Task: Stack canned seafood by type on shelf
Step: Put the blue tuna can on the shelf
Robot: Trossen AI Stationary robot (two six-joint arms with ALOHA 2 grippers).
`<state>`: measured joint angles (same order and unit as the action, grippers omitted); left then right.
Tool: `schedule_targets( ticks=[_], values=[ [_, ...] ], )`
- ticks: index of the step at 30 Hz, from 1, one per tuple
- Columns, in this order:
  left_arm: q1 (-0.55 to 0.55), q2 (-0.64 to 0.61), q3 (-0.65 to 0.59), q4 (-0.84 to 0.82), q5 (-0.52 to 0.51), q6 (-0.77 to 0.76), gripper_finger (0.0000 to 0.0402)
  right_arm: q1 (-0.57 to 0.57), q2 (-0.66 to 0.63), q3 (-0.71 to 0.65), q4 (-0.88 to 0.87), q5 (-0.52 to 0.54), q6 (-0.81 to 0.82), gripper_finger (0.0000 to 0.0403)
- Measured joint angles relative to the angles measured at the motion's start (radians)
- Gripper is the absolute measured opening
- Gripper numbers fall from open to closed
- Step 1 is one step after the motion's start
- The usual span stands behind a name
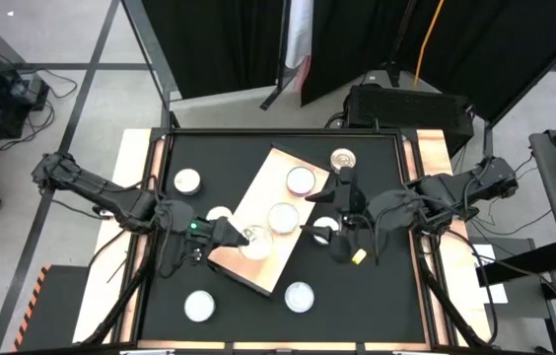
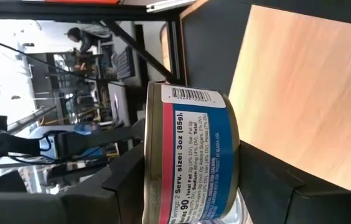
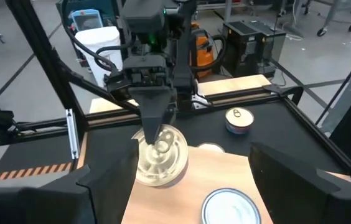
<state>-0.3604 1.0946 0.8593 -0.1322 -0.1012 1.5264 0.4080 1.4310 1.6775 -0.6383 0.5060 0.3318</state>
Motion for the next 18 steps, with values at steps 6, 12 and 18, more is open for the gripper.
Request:
schedule_targets(
  ticks=[6,12,18],
  values=[
    [0.038,0.018,0.000,-0.031,0.061,-0.011,0.0214,0.000,-0.001,0.000,0.000,0.000,-0.026,0.0297],
    [0.060,0.079,0.000,-0.040,0.071,-0.051,0.0214,0.000,-0.001,0.000,-0.001,0.000,-0.026,0.0297],
    [0.059,0.136,0.000,-0.046,0.074,-0.055,0.0214,0.000,-0.001,0.000,-0.010,-0.006,-0.026,0.0297]
  ],
)
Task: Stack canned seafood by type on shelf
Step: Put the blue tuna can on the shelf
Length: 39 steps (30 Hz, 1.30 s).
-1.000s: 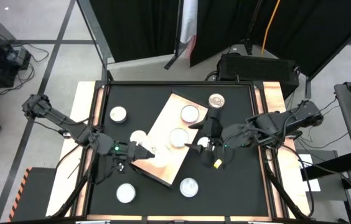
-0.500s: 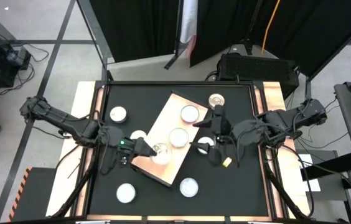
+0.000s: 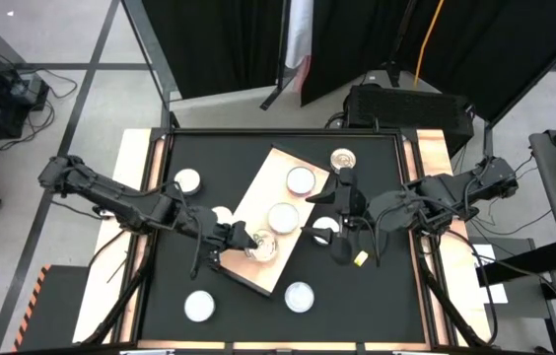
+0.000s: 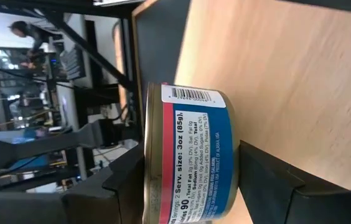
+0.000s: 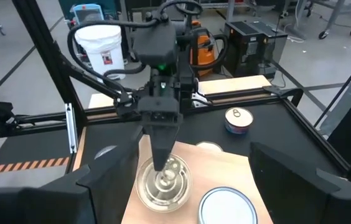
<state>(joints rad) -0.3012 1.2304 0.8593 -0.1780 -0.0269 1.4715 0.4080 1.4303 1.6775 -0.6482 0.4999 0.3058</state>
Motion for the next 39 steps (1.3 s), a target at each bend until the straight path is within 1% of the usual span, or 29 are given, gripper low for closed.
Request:
schedule_targets(
  ticks=[5,10,13,22,29,32,34,37,39],
  values=[
    [0.000,0.035,0.001,0.022,-0.002,-0.001,0.0214,0.000,0.000,0.000,-0.020,0.000,0.004,0.0297],
    [0.000,0.039,0.001,0.035,-0.008,-0.086,0.0226,0.003,0.000,0.000,-0.028,0.000,0.007,0.0297],
    [-0.003,0.031,0.001,0.008,-0.008,-0.105,0.0239,0.006,0.000,0.000,-0.027,0.000,0.006,0.0297],
    [-0.009,0.030,0.001,0.000,-0.008,-0.158,0.0290,0.008,0.000,0.000,-0.030,0.001,0.007,0.0297],
    [-0.016,0.020,0.001,0.006,-0.007,-0.158,0.0319,0.007,0.000,0.000,-0.033,0.001,0.006,0.0297],
    [-0.015,0.003,0.001,0.005,-0.010,-0.158,0.0323,0.007,0.000,0.000,-0.035,0.001,0.007,0.0297],
    [-0.016,-0.019,0.001,0.004,-0.041,-0.164,0.0323,0.007,0.000,0.000,-0.035,0.001,0.007,0.0297],
    [-0.016,-0.074,0.001,0.004,-0.053,-0.204,0.0323,0.011,0.000,0.000,-0.043,0.002,0.007,0.0297],
    [-0.015,-0.123,0.001,0.004,-0.054,-0.257,0.0322,0.012,0.000,0.000,-0.062,0.002,0.007,0.0297]
  ],
)
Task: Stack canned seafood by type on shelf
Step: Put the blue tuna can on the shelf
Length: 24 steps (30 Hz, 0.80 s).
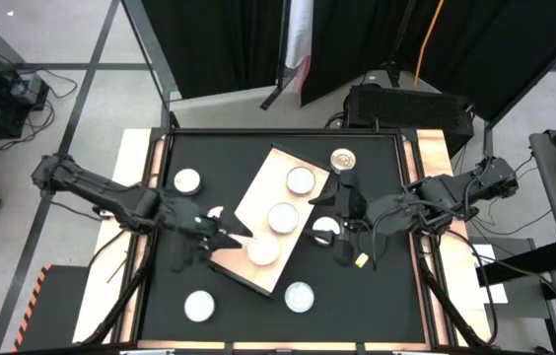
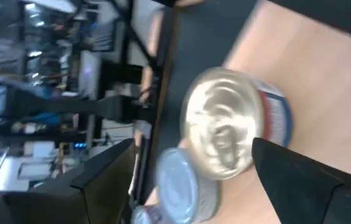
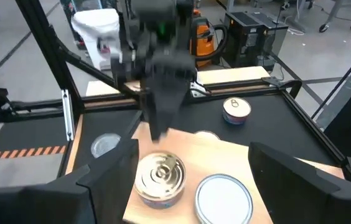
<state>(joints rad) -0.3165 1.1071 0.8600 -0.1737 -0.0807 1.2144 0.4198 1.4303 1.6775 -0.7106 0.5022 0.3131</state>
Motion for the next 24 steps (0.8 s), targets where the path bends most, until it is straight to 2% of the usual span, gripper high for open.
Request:
schedule_targets(
  ticks=[3,8,11,14,18,24],
  values=[
    [0.000,-0.088,-0.001,0.028,-0.022,-0.153,0.0316,0.001,-0.001,0.000,-0.076,0.000,0.033,0.0297],
    [0.000,-0.227,-0.001,0.129,-0.155,-0.435,0.0302,0.004,-0.008,0.000,-0.207,0.004,0.117,0.0297],
    [0.000,-0.288,-0.001,0.150,-0.212,-0.554,0.0297,0.020,-0.002,-0.010,-0.236,0.105,0.125,0.0297],
    [0.000,-0.333,-0.001,0.151,-0.268,-0.707,0.0297,0.031,0.002,-0.077,-0.197,0.200,0.124,0.0297],
    [0.000,-0.362,-0.001,0.100,-0.328,-0.924,0.0297,0.034,0.005,-0.240,-0.008,0.201,0.114,0.0294],
    [0.002,-0.341,-0.001,0.015,-0.346,-1.102,0.0296,0.014,0.020,-0.494,0.480,0.201,-0.008,0.0269]
  ],
)
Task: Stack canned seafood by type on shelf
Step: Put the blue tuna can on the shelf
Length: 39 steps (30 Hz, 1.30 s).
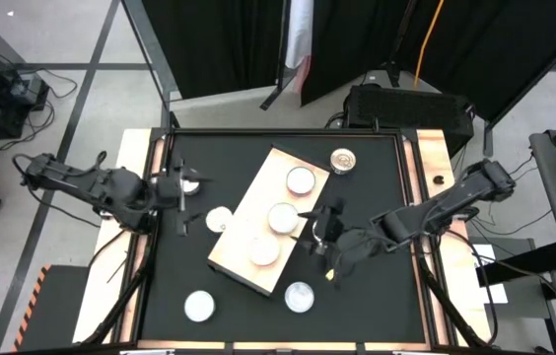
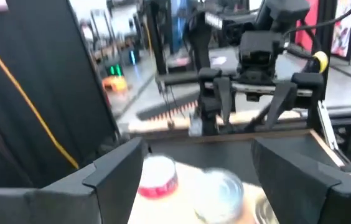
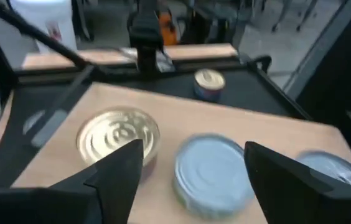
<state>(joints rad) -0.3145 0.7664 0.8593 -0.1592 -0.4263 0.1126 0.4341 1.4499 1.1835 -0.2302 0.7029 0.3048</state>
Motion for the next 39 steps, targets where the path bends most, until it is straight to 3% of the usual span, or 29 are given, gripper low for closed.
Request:
schedule_targets(
  ticks=[5,13,22,39],
  values=[
    [0.000,0.047,0.000,-0.085,-0.012,-0.105,0.0296,-0.035,0.044,-0.090,0.231,0.006,-0.053,0.0241],
    [0.000,0.139,0.000,-0.134,-0.024,-0.109,0.0296,-0.056,0.121,-0.090,0.264,0.005,-0.089,0.0188],
    [0.001,0.156,0.000,-0.137,-0.057,-0.135,0.0296,-0.070,0.187,-0.080,0.270,-0.001,-0.138,0.0137],
    [0.000,0.155,0.000,-0.150,-0.057,-0.136,0.0296,-0.086,0.201,-0.077,0.295,-0.081,-0.166,0.0111]
  ],
)
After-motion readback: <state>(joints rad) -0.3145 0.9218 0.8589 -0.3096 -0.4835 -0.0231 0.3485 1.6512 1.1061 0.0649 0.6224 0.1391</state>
